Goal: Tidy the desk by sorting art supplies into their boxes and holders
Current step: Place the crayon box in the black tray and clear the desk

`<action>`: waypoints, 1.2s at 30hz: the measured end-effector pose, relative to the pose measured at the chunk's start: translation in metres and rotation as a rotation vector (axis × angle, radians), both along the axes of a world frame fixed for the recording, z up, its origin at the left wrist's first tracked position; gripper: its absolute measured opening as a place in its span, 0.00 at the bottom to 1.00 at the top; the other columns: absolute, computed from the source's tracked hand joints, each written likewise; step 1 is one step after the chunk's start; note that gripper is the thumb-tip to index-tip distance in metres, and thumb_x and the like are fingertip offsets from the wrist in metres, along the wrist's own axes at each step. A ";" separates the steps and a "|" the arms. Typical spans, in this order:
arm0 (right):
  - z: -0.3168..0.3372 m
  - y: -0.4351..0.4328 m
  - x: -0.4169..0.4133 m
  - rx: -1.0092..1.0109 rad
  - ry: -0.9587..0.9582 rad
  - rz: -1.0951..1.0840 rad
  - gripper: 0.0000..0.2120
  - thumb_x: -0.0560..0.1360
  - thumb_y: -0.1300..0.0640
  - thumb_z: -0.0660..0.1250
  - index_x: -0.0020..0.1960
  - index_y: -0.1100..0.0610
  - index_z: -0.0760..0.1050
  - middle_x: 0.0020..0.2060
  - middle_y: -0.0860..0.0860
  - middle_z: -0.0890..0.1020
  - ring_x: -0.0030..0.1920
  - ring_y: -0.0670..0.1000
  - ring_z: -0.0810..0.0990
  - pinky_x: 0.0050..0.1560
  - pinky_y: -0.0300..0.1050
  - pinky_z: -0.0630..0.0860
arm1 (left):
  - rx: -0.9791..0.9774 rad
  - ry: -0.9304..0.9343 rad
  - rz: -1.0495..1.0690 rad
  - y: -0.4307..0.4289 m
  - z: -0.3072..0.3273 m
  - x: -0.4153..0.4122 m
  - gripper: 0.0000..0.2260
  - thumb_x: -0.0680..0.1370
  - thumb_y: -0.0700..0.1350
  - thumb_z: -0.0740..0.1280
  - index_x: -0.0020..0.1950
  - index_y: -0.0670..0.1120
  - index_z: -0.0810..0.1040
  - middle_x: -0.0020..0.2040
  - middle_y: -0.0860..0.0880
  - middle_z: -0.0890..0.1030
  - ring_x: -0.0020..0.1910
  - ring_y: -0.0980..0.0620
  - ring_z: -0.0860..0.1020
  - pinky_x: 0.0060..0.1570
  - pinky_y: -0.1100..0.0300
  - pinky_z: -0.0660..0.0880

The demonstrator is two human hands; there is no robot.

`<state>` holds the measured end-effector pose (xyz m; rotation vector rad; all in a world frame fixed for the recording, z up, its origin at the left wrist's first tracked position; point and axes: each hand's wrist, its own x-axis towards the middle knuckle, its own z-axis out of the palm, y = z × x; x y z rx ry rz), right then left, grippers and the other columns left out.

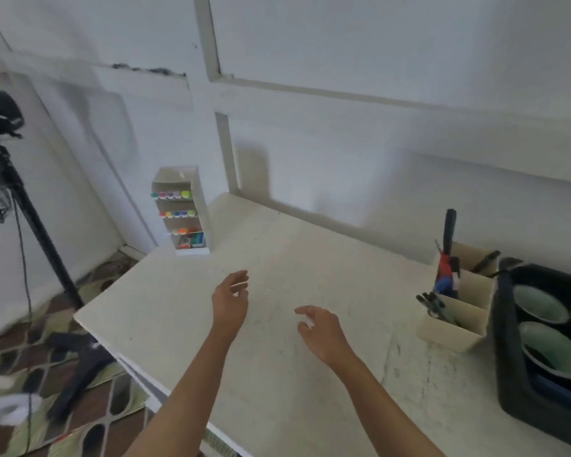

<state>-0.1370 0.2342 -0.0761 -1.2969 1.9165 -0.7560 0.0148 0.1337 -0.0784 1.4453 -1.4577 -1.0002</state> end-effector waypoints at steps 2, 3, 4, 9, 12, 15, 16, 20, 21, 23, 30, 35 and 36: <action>0.005 -0.035 0.035 0.004 -0.025 0.040 0.16 0.76 0.62 0.61 0.62 0.55 0.75 0.64 0.51 0.75 0.66 0.48 0.72 0.65 0.37 0.65 | -0.005 -0.013 0.074 -0.031 0.004 0.045 0.17 0.75 0.27 0.60 0.60 0.40 0.77 0.55 0.44 0.81 0.48 0.51 0.79 0.55 0.59 0.74; 0.007 -0.049 0.048 -0.002 -0.039 0.050 0.16 0.76 0.62 0.61 0.62 0.55 0.75 0.64 0.51 0.75 0.65 0.48 0.72 0.65 0.37 0.65 | -0.002 -0.030 0.095 -0.042 0.007 0.061 0.17 0.75 0.28 0.61 0.60 0.40 0.77 0.55 0.44 0.80 0.49 0.51 0.78 0.54 0.60 0.73; 0.012 -0.066 0.061 -0.015 -0.050 0.066 0.16 0.76 0.62 0.62 0.62 0.54 0.75 0.64 0.51 0.75 0.65 0.49 0.72 0.66 0.39 0.66 | 0.006 -0.041 0.126 -0.055 0.010 0.077 0.16 0.76 0.28 0.61 0.60 0.41 0.77 0.56 0.45 0.80 0.49 0.51 0.78 0.54 0.61 0.72; 0.043 -0.145 0.116 -0.083 -0.163 0.074 0.22 0.77 0.63 0.64 0.69 0.56 0.68 0.67 0.54 0.72 0.64 0.54 0.73 0.64 0.42 0.68 | 0.040 -0.051 0.157 -0.120 0.026 0.142 0.17 0.77 0.30 0.61 0.63 0.43 0.75 0.59 0.46 0.78 0.54 0.50 0.76 0.54 0.59 0.73; 0.064 -0.179 0.137 -0.124 -0.213 0.078 0.27 0.77 0.60 0.64 0.74 0.53 0.58 0.71 0.53 0.67 0.68 0.56 0.69 0.66 0.47 0.67 | 0.034 -0.026 0.079 -0.148 0.036 0.160 0.19 0.77 0.31 0.60 0.66 0.45 0.72 0.61 0.47 0.76 0.59 0.48 0.75 0.58 0.57 0.74; 0.084 -0.204 0.150 -0.227 -0.237 0.070 0.30 0.78 0.57 0.63 0.75 0.51 0.53 0.72 0.51 0.65 0.69 0.53 0.67 0.66 0.46 0.66 | 0.036 0.047 -0.064 -0.167 0.047 0.164 0.23 0.78 0.31 0.59 0.70 0.48 0.67 0.65 0.48 0.73 0.62 0.49 0.72 0.61 0.56 0.72; 0.090 -0.211 0.153 -0.253 -0.253 0.075 0.30 0.78 0.57 0.63 0.75 0.51 0.52 0.71 0.50 0.65 0.69 0.51 0.67 0.66 0.44 0.66 | 0.040 0.076 -0.122 -0.170 0.052 0.162 0.25 0.78 0.31 0.60 0.72 0.50 0.65 0.65 0.50 0.71 0.63 0.50 0.71 0.62 0.54 0.71; 0.098 -0.233 0.165 -0.299 -0.352 0.117 0.27 0.79 0.57 0.62 0.74 0.51 0.54 0.62 0.43 0.70 0.60 0.43 0.71 0.60 0.35 0.69 | 0.012 0.122 -0.306 -0.178 0.060 0.149 0.25 0.80 0.39 0.62 0.73 0.58 0.61 0.68 0.55 0.70 0.64 0.53 0.70 0.63 0.50 0.70; 0.095 -0.238 0.166 -0.310 -0.379 0.096 0.27 0.79 0.57 0.63 0.74 0.50 0.55 0.62 0.45 0.72 0.59 0.46 0.74 0.60 0.41 0.73 | -0.004 0.121 -0.305 -0.180 0.059 0.145 0.25 0.80 0.40 0.62 0.73 0.58 0.61 0.69 0.54 0.71 0.64 0.52 0.71 0.62 0.50 0.71; 0.091 -0.242 0.165 -0.329 -0.403 0.046 0.27 0.78 0.57 0.63 0.74 0.49 0.56 0.64 0.50 0.74 0.59 0.51 0.77 0.56 0.45 0.77 | -0.026 0.126 -0.296 -0.182 0.056 0.140 0.23 0.80 0.40 0.63 0.72 0.58 0.64 0.67 0.54 0.73 0.63 0.50 0.74 0.61 0.53 0.73; 0.098 -0.201 0.125 -0.340 -0.406 -0.107 0.33 0.76 0.58 0.67 0.73 0.45 0.54 0.55 0.42 0.72 0.52 0.45 0.74 0.53 0.42 0.74 | -0.008 0.122 -0.436 -0.161 0.062 0.092 0.23 0.79 0.46 0.65 0.73 0.55 0.64 0.61 0.62 0.72 0.58 0.58 0.73 0.50 0.67 0.72; 0.102 -0.149 0.072 -0.351 -0.376 -0.258 0.33 0.77 0.53 0.66 0.74 0.41 0.52 0.61 0.43 0.71 0.58 0.46 0.72 0.61 0.50 0.72 | -0.008 0.140 -0.610 -0.127 0.067 0.036 0.25 0.78 0.44 0.66 0.72 0.57 0.62 0.63 0.61 0.70 0.60 0.58 0.71 0.59 0.58 0.71; 0.103 -0.136 0.062 -0.351 -0.373 -0.281 0.34 0.76 0.54 0.67 0.74 0.40 0.51 0.61 0.43 0.71 0.58 0.46 0.72 0.61 0.51 0.72 | -0.002 0.143 -0.637 -0.119 0.068 0.024 0.25 0.78 0.44 0.66 0.72 0.58 0.61 0.62 0.61 0.71 0.59 0.58 0.71 0.58 0.59 0.72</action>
